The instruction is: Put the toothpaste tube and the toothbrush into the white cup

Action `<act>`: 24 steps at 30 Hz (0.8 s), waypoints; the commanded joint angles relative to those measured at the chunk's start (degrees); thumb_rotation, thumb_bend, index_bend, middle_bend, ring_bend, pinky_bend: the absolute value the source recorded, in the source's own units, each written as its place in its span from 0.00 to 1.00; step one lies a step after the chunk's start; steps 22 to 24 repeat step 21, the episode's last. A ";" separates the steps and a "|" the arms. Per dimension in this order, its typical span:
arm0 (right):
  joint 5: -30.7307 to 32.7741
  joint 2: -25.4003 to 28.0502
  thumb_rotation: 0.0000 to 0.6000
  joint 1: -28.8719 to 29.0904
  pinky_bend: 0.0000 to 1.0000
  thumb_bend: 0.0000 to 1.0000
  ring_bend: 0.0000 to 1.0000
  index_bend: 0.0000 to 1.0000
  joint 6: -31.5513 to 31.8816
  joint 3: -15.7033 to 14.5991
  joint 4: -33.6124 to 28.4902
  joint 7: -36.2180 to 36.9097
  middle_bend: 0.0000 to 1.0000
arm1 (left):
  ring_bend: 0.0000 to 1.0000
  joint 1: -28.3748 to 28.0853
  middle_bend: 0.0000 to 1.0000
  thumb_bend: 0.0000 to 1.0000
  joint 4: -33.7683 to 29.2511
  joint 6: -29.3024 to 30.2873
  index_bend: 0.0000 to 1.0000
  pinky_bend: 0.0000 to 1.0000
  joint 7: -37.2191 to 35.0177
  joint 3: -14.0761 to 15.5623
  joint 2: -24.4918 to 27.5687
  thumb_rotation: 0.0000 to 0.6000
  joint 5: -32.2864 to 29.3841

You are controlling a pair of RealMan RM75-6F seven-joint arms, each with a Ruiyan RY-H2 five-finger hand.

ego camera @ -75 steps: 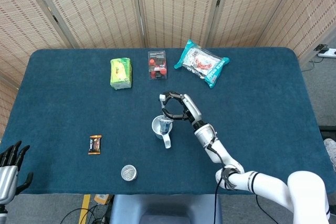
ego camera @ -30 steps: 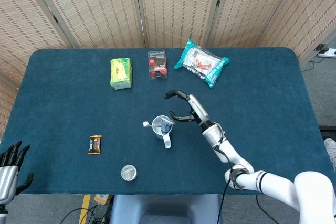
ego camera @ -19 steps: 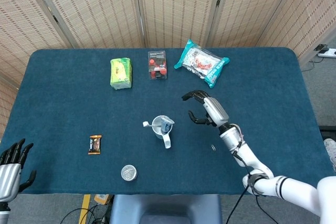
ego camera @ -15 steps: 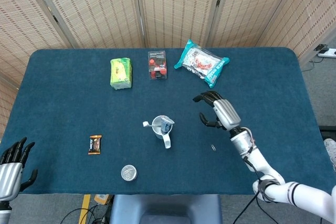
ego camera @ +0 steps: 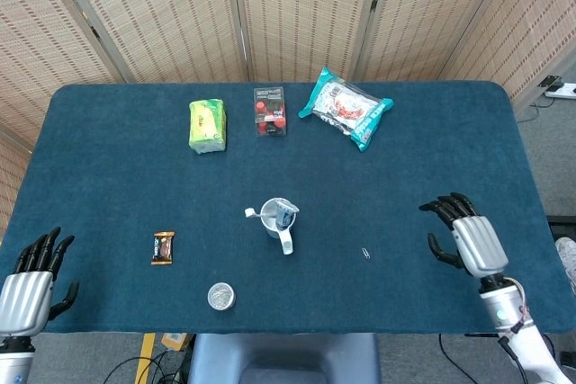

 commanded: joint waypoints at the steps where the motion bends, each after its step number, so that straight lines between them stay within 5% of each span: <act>1: -1.44 1.26 1.00 -3.93 0.14 0.43 0.17 0.27 4.19 -1.82 -0.52 -0.90 0.29 | 0.03 -0.07 0.02 0.44 -0.49 0.64 0.13 0.14 0.46 -0.29 -0.62 1.00 0.32; 24: -2.54 2.49 1.00 -12.07 0.14 0.43 0.16 0.27 9.45 -1.92 0.25 2.33 0.28 | 0.03 -1.36 0.02 0.44 0.36 1.37 0.13 0.14 3.10 -2.05 -4.50 1.00 -0.25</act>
